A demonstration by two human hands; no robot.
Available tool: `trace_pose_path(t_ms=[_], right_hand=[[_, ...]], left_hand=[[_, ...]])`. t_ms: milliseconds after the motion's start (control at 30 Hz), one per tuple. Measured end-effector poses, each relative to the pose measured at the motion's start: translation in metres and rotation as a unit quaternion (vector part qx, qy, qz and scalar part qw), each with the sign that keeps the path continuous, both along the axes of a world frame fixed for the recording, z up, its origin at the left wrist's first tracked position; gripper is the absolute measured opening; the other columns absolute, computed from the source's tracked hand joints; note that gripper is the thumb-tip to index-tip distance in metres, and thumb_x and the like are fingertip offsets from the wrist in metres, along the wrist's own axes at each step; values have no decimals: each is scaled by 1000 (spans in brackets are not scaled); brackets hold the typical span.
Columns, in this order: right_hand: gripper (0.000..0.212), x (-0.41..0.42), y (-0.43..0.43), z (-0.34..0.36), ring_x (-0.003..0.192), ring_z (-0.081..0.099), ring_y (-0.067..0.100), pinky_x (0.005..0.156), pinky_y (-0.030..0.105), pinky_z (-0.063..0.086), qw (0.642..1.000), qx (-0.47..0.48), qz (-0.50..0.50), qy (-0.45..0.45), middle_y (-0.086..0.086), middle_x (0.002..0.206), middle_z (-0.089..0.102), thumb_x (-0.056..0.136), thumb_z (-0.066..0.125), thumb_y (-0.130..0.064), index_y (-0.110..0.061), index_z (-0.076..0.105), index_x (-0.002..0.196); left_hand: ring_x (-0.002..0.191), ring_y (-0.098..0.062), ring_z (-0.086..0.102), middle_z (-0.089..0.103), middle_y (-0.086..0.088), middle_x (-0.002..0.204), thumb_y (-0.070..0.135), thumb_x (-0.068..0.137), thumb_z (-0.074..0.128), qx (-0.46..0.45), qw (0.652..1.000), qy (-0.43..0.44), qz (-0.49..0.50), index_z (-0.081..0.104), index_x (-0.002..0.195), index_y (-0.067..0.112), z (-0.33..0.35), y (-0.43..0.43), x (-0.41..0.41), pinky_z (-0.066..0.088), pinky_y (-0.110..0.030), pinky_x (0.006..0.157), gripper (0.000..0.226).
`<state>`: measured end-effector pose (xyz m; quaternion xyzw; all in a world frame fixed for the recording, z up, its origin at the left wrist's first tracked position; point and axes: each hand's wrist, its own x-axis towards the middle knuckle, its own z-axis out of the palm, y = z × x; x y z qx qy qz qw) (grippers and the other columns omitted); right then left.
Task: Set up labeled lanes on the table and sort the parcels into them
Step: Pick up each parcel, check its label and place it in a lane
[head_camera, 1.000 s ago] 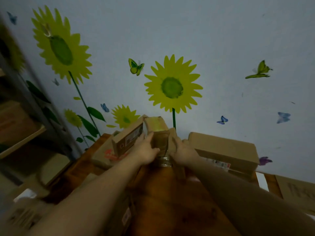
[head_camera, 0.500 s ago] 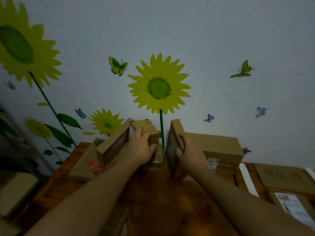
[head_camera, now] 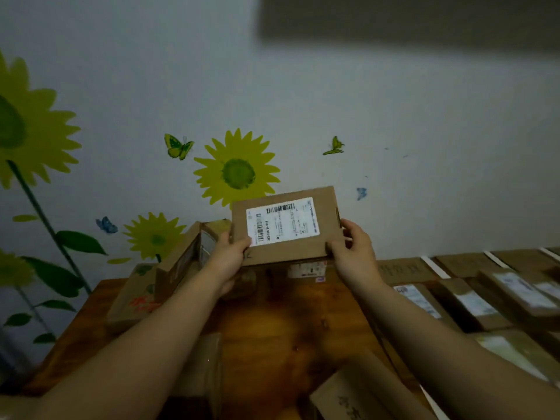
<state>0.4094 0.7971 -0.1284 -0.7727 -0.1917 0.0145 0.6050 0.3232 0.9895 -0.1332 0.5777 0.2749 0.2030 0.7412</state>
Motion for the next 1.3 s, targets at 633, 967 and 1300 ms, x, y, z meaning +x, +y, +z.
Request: trace_pose_path(t_ms=[633, 967, 1300], right_hand=[[30, -29, -190, 32, 106, 60, 3, 89, 29, 53, 996, 73, -1, -51, -21, 111, 62, 100, 46, -26, -44, 51, 123], [48, 12, -425, 21, 96, 54, -7, 81, 16, 50, 994, -16, -89, -68, -33, 106, 49, 100, 45, -16, -46, 34, 136], [53, 50, -524, 1, 122, 47, 4, 102, 35, 47, 985, -24, -165, -33, -18, 133, 49, 98, 48, -21, -39, 31, 144]], left_hand=[[88, -9, 64, 62, 2, 112, 3, 95, 50, 197, 966, -67, -151, 31, 138, 41, 68, -215, -6, 57, -23, 70, 60], [106, -18, 61, 57, 13, 113, 12, 96, 50, 224, 946, -97, -215, 31, 140, 48, 51, -434, 74, 53, -45, 91, 60], [83, 0, 60, 54, 18, 99, 9, 97, 48, 231, 921, -98, -297, 19, 147, 39, 44, -530, 133, 56, -22, 70, 66]])
